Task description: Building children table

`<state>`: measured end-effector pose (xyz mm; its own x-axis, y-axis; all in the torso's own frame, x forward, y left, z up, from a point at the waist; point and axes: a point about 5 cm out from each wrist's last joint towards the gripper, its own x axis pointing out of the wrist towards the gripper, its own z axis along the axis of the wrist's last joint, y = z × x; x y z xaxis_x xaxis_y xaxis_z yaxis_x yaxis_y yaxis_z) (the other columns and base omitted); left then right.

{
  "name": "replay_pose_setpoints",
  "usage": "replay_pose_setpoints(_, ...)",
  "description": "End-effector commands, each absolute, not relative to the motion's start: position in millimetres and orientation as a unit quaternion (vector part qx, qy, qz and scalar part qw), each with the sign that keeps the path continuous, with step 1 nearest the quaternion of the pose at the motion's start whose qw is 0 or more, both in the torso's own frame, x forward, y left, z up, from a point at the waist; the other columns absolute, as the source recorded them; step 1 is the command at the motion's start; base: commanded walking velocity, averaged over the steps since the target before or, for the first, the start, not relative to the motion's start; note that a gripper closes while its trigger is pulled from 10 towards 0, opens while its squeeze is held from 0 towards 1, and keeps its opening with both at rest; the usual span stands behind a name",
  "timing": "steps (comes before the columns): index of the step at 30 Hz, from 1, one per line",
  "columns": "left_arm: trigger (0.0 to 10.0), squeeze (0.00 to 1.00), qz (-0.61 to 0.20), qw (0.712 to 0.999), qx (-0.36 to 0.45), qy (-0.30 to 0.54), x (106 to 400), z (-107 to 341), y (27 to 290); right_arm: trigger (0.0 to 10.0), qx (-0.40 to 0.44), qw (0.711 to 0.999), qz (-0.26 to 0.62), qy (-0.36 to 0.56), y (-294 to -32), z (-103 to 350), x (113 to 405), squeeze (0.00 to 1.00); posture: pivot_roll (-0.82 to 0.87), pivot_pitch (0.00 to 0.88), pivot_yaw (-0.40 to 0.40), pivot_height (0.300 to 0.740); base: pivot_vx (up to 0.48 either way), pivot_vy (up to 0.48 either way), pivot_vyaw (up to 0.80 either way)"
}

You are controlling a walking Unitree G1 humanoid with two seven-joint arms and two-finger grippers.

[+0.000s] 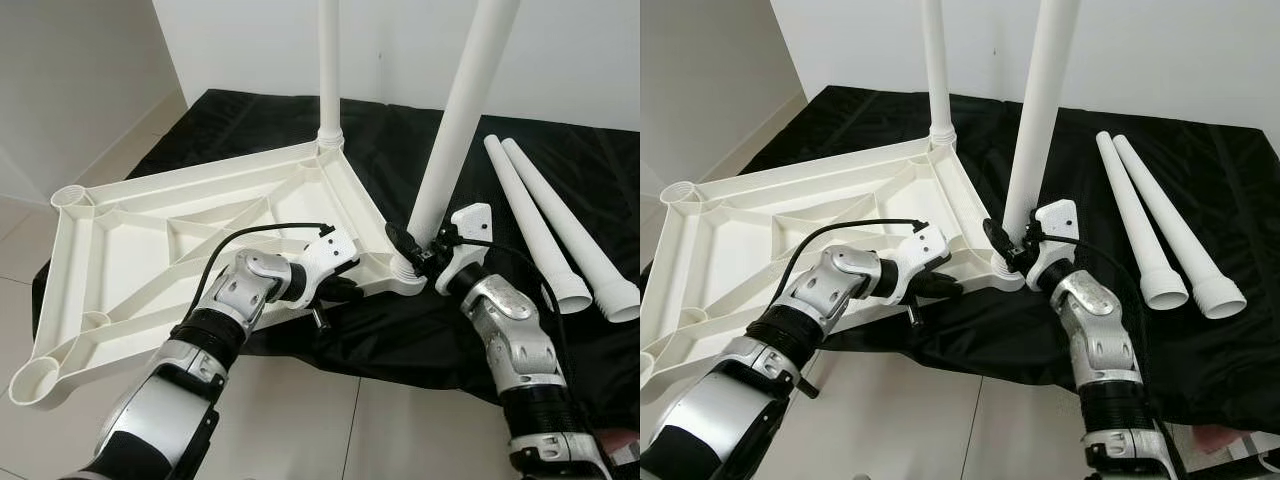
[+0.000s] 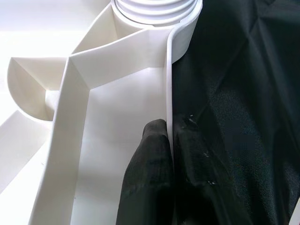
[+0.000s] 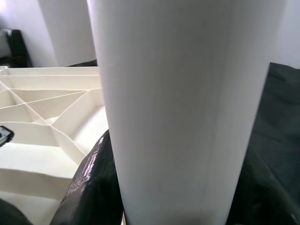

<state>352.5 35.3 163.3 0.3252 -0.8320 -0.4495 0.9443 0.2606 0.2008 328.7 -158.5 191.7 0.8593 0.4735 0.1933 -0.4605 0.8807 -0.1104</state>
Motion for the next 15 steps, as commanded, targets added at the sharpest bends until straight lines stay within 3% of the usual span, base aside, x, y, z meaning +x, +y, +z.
replay_pose_setpoints(1,10.0,0.00,-0.555,0.786,0.219,0.164,348.6,143.9,37.1,10.0,-0.009,0.948,0.296,-0.115,-126.9,192.3,322.8,0.00,-0.16,0.086,0.086,0.740,0.000,0.000,0.00)
replay_pose_setpoints(6,10.0,0.00,-0.555,0.786,0.218,0.165,348.3,143.9,37.1,10.0,0.008,0.960,0.257,-0.108,-114.6,187.0,317.0,0.00,-0.16,0.085,0.086,0.740,0.000,0.000,0.00)
replay_pose_setpoints(8,10.0,0.00,-0.554,0.787,0.218,0.164,348.7,144.7,36.7,10.0,0.022,0.979,0.182,-0.092,-106.2,179.0,314.3,0.00,-0.15,0.084,0.085,0.740,0.000,0.000,0.00)
replay_pose_setpoints(15,10.0,0.00,-0.552,0.788,0.219,0.164,349.6,145.6,37.6,10.0,0.020,0.988,0.117,-0.098,-94.9,176.0,311.6,0.00,-0.15,0.084,0.088,0.740,0.000,0.000,0.00)
